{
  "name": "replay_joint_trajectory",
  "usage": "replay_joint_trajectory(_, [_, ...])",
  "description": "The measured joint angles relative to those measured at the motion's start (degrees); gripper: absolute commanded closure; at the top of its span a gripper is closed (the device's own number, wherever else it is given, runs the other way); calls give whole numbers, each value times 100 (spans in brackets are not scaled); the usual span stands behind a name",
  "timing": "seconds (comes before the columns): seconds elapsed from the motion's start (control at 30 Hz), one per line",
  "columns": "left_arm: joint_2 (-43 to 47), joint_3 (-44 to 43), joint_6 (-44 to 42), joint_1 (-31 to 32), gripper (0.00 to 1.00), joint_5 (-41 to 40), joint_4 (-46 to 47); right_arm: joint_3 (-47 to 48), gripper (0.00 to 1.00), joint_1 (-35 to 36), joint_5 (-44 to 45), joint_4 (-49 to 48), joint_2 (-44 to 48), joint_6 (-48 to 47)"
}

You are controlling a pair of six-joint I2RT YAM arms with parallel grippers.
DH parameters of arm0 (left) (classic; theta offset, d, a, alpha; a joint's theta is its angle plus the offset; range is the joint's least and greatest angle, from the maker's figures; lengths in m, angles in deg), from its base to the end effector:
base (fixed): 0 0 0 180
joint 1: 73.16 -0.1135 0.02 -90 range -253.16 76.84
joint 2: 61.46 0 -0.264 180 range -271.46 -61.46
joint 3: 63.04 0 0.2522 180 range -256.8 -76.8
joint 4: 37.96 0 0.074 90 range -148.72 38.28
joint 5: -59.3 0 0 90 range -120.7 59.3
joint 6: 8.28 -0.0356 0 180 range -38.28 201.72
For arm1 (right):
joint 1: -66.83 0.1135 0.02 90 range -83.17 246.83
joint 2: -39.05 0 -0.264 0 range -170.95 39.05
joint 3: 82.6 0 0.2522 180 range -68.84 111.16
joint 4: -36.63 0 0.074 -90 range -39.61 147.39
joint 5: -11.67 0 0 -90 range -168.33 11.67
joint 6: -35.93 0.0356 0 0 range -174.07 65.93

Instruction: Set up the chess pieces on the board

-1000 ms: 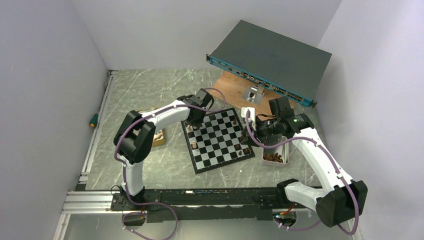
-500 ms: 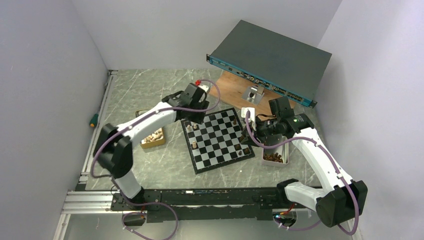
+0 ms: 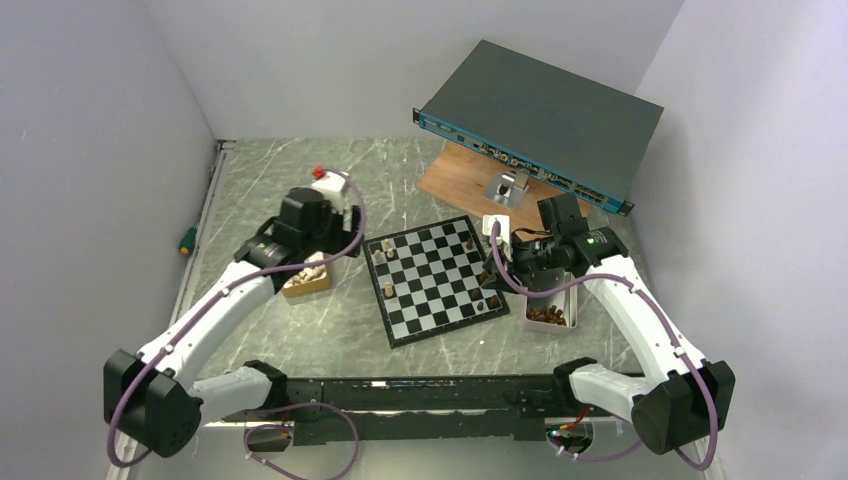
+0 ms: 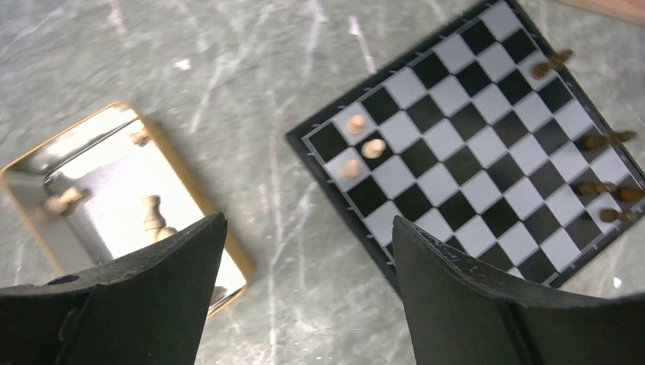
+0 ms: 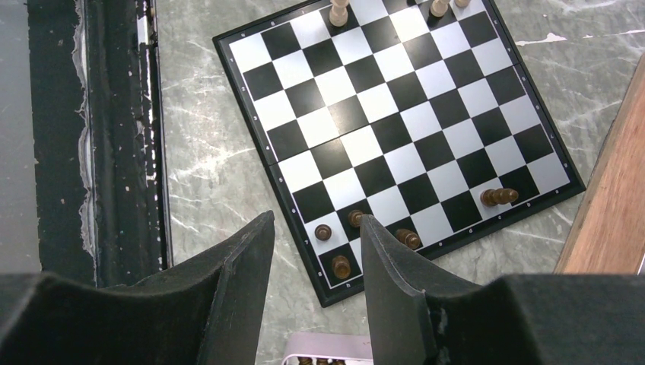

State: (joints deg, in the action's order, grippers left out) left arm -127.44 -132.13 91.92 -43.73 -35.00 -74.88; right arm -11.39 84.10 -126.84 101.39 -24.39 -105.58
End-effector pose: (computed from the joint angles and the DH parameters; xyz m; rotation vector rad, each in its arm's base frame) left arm 0.2237 -0.1231 0.3074 0.3204 2.1525 -0.3169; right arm 0.1878 0.0863 0.3019 -1.5186 1.6869 0.7725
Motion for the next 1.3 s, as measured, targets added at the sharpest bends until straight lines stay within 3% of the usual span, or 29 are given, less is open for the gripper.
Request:
replay_joint_trajectory(0.23, [348,328,-85,-1731,23,702,55,0,52,0,0,0,-26,-2])
replay_joint_trajectory(0.43, [-223,-92,-516,-2507,31,868,-481,0,52,0,0,0,-37,-4])
replay_joint_trajectory(0.87, [-2323,-1268,-1279,-2723,54,632,-1360,0,52,0,-2,9,-37,-87])
replay_joint_trajectory(1.3, [-3591,-1875,-1390,-2765,58,597,-1744,0,52,0,-4,129,-37,-149])
